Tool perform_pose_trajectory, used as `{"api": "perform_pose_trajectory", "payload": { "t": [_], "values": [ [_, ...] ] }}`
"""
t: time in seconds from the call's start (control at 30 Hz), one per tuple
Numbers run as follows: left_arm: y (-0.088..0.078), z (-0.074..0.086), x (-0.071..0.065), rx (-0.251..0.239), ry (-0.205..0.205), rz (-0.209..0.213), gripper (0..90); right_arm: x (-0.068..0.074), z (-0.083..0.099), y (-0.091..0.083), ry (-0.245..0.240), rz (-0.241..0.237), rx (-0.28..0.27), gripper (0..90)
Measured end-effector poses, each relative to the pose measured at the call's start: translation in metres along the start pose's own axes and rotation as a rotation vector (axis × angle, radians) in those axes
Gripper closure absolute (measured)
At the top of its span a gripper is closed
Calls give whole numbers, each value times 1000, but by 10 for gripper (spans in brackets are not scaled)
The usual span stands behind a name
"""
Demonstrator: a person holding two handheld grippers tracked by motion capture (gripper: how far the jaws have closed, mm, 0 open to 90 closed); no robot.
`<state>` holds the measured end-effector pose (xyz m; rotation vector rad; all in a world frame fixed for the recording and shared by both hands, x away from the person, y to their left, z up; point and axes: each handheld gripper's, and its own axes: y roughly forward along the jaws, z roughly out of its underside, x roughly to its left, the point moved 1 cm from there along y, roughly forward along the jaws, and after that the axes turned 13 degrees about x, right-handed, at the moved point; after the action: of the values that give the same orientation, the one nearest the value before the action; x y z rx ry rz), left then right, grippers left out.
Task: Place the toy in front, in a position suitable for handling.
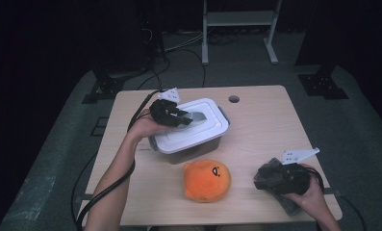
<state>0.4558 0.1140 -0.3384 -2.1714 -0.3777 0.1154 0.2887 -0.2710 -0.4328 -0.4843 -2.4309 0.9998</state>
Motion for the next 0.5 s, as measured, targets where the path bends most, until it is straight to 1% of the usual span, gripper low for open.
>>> {"api": "perform_pose_trajectory", "payload": {
  "t": [0.17,0.5],
  "values": [
    [1,-1,-3,-5,3,12,667,1,0,0,-3,0,1,375],
    [2,-3,-9,-7,24,30,667,1,0,1,0,-1,2,375]
  ]
}}
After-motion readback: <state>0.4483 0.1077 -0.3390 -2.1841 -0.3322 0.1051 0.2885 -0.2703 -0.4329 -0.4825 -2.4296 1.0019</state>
